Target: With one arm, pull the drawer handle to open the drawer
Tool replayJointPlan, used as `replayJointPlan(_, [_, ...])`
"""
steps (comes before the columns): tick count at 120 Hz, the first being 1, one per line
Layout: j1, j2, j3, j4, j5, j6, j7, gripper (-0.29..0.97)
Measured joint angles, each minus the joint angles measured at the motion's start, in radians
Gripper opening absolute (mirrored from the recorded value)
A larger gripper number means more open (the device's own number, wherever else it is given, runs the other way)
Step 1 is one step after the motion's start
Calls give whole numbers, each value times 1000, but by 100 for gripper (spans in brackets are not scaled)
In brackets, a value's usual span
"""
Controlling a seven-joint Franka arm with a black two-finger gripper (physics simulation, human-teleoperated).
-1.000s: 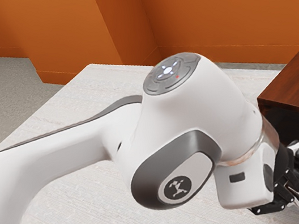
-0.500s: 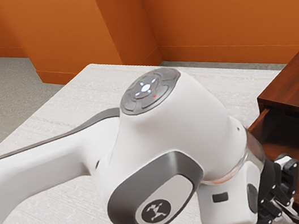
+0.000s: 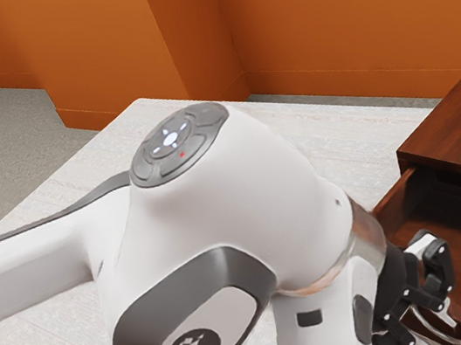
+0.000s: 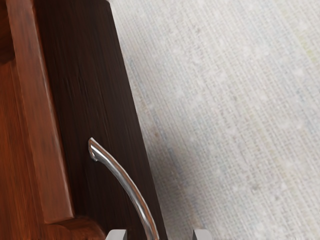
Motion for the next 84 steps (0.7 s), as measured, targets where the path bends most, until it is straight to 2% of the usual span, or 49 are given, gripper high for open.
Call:
replayJointPlan(9, [5, -25, 2, 30, -5, -33, 0, 17])
replayJointPlan(23, [57, 1, 23, 197, -4, -187, 0, 33])
replayJointPlan(32, [73, 70, 81, 339, 1, -330, -1, 43])
replayJointPlan(44, [79, 133, 205, 456, 5, -512, -2, 53])
replayJointPlan(54, [79, 149, 316, 489, 11, -630, -10, 58])
replayJointPlan(68, [103, 164, 409, 508, 81, -739, -45, 62])
replayJointPlan(84, [152, 187, 441, 529, 111, -804, -76, 65])
